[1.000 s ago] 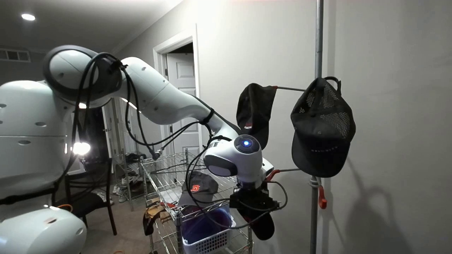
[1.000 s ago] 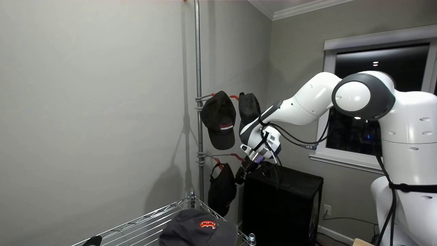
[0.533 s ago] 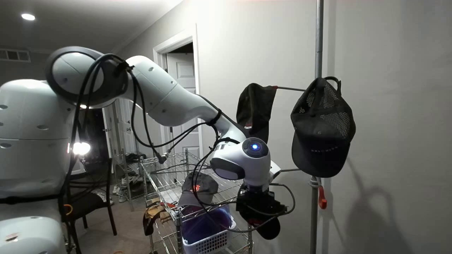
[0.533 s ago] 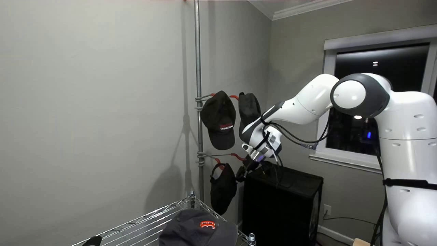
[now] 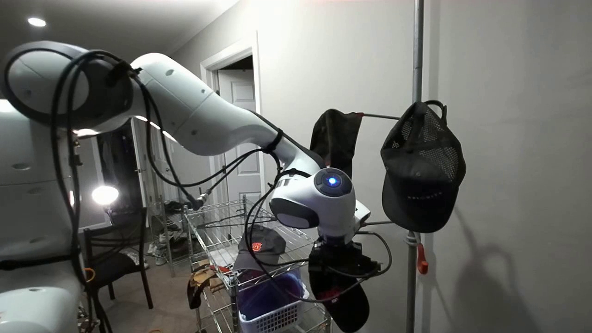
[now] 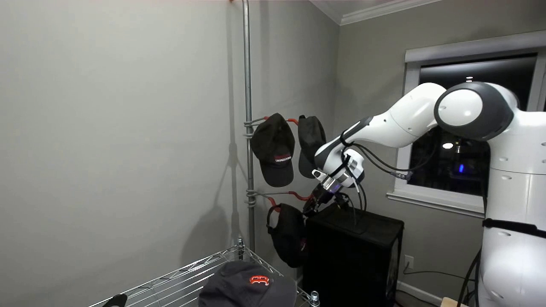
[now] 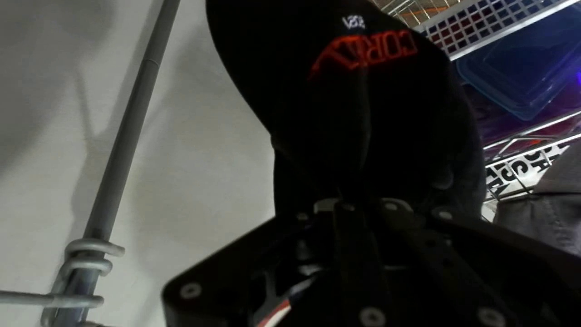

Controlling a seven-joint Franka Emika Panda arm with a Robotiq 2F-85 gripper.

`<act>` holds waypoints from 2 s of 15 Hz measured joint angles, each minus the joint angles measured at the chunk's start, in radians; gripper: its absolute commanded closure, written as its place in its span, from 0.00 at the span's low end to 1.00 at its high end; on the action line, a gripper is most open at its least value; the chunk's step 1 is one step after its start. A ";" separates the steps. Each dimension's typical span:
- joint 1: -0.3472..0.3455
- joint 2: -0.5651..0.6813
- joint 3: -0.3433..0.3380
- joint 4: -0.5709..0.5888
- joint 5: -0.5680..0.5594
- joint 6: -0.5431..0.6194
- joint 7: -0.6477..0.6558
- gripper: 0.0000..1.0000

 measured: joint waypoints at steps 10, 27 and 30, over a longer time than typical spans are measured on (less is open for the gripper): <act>-0.025 -0.253 0.000 -0.142 -0.003 -0.077 -0.028 0.97; 0.084 -0.663 0.208 -0.404 -0.185 0.022 0.278 0.96; 0.143 -0.726 0.293 -0.447 -0.292 0.073 0.450 0.96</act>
